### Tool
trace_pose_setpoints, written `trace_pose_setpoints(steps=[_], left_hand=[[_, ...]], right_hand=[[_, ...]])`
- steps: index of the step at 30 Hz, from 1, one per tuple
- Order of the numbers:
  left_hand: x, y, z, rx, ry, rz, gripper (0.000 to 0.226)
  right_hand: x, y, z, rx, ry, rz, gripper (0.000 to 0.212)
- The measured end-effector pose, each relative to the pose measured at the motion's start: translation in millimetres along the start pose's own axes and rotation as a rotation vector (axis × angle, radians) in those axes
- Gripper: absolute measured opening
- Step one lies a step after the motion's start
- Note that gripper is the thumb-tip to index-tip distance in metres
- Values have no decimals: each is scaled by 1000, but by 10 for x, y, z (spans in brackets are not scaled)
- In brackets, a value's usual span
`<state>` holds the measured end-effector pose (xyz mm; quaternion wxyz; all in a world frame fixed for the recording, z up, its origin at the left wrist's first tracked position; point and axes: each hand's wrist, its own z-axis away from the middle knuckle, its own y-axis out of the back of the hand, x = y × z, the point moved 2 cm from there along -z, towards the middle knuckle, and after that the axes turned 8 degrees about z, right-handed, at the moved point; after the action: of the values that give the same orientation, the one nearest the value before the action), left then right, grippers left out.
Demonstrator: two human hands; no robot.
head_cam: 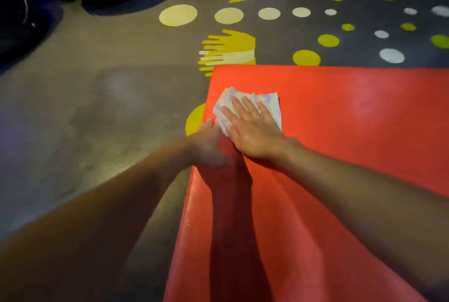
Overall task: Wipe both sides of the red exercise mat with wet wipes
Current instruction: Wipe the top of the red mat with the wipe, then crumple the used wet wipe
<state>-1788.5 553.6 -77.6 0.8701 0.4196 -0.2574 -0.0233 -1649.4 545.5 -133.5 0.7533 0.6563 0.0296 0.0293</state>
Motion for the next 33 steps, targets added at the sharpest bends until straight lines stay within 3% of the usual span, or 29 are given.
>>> trace_pose_setpoints(steps=[1,2,5,7,12,15,17,22,24,27,30,32,33], left_hand=[[7,37,24,41,15,81,39],[2,54,23,105,20,120,24],[69,-101,120,224,-42,113,33],[199,-330,192,163,-125,60,45],[641,-683,276,84,-243,41,49],[816,-804,205,12,-195,-117,53],[896,-794,152,-8,-144,-160,53],[1001,-725,67,-16,-124,-137,48],[1019,-751,56,-27,-100,-139,53],[1128,-803,46,-70,-18,-115,61],[1261,-809,88,-31,69,81,57],[1330,-771,194,-1,64,420,35],[1408,-686,283,-23,71,615,22]], right_hand=[[-89,-35,226,34,37,-5,59],[-173,-82,456,64,78,-28,60],[-408,-265,1243,180,185,-69,53],[-580,-292,1791,226,243,-36,50],[-675,-417,2852,103,446,10,53],[-375,-436,2945,66,559,12,48],[-54,-414,2751,71,455,6,46],[846,-273,1966,11,-109,20,60],[958,-243,1796,-16,-233,-31,56],[875,-268,1746,77,-295,-114,56],[662,-204,1681,239,-343,-534,49],[603,-34,1628,415,-675,-877,26],[597,121,1628,421,-799,-1075,14]])
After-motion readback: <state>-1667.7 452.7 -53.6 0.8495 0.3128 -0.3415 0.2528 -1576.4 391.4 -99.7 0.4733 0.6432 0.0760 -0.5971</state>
